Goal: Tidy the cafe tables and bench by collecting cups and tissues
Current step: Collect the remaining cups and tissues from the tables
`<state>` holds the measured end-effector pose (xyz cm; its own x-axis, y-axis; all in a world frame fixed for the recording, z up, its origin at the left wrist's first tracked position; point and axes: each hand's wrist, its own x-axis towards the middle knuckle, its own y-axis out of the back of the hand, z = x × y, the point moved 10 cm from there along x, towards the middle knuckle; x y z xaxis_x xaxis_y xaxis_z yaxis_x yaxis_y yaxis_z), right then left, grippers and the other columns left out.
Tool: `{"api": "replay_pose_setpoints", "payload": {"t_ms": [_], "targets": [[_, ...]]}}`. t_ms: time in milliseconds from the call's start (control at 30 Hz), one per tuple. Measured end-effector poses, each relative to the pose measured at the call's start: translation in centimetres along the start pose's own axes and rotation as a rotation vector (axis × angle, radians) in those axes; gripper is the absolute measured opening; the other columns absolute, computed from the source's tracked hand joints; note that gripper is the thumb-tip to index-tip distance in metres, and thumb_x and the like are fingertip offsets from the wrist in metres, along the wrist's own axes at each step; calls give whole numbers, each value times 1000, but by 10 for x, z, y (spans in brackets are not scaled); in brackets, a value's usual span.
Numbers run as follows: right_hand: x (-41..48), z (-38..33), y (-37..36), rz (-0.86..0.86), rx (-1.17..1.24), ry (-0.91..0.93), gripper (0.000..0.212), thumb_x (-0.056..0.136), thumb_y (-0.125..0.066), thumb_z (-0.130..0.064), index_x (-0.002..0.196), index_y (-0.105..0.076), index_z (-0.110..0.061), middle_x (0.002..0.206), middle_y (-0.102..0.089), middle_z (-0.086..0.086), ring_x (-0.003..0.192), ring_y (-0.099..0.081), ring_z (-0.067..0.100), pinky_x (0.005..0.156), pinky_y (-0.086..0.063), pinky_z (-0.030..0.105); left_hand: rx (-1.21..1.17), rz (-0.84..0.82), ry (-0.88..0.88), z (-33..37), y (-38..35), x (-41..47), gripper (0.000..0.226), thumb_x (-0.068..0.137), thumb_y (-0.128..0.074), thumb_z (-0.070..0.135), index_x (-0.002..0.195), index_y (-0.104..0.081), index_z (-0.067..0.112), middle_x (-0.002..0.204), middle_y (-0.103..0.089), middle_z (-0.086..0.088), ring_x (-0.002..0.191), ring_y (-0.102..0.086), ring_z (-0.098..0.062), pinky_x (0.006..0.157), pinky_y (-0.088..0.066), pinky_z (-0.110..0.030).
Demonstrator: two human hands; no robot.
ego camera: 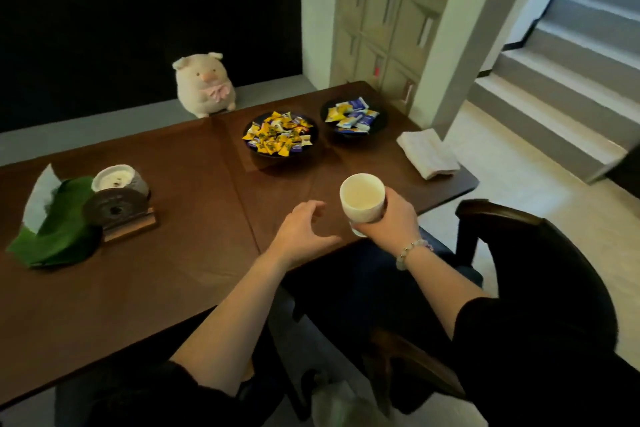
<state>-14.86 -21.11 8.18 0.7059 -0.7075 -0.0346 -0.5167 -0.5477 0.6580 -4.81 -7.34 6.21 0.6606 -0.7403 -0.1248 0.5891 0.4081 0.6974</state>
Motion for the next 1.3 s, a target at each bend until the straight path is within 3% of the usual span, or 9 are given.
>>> {"api": "replay_pose_setpoints", "payload": {"t_ms": [233,467,633,1033,1300], "targets": [[-30,26,85,213,50,-45,73,58,-88,-31,122,-55,-15,122,-62,3,113,-56,20,94,-47,34,259,-42,-118,65,-31,10,57,85,-65,29,136,-42,17,128,-51,-4,118,-51,-19,99,-41,-32],[-35,47,132,280,102,-54,74,63,-86,-29,126,-50,-15,126,-59,2,117,-54,19,93,-45,30,410,-42,-162,110,-65,39,36,91,-55,33,122,-56,14,123,-59,-6,115,-53,-23,95,-46,-36],[-12,84,164,295,100,-89,71,64,-85,-31,124,-51,-14,125,-58,3,115,-55,20,94,-50,35,466,-82,-121,123,-103,64,29,91,-53,33,113,-59,15,118,-60,-5,109,-56,-23,90,-50,-36],[155,130,223,136,6,30,72,66,-82,-40,125,-49,-15,127,-58,2,115,-54,20,94,-49,34,541,-23,128,168,-156,174,28,93,-48,29,108,-64,11,113,-62,-9,109,-56,-27,86,-49,-38],[237,117,181,-16,73,100,74,64,-83,-37,126,-48,-18,124,-59,0,115,-55,18,96,-48,37,553,82,186,162,-147,193,31,93,-51,28,120,-52,12,121,-55,-7,117,-48,-25,92,-45,-37]]}}
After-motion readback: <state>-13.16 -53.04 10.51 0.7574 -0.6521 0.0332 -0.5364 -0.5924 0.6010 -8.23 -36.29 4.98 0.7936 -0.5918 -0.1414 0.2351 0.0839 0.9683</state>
